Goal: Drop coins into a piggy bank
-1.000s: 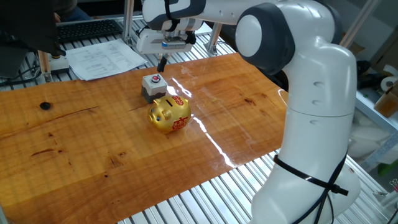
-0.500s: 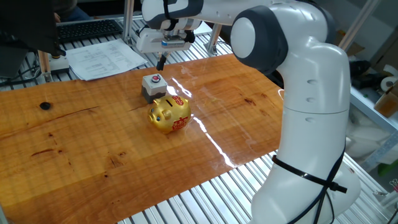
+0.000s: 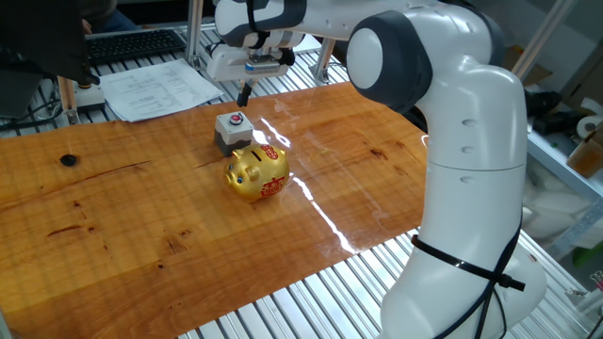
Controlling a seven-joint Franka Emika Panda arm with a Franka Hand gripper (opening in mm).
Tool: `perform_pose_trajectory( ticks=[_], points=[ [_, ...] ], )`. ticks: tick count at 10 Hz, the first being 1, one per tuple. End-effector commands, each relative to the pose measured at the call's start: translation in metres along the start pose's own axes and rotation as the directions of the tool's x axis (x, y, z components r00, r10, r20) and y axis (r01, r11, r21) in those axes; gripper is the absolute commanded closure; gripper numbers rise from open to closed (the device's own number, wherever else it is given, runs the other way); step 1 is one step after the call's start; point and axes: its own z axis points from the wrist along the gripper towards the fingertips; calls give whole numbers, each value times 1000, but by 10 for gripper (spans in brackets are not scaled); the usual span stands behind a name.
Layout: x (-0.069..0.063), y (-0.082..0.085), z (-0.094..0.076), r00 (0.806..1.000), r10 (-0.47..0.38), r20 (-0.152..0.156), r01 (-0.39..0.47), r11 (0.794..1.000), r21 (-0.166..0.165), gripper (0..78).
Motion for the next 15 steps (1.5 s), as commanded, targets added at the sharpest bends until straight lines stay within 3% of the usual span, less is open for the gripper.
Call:
perform_pose_trajectory(
  ticks=[1,15],
  points=[
    [-4,0,2,1000,-2,10,2,1000,2,776],
    [-7,2,16,1000,-10,12,10,1000,1,776]
  ],
)
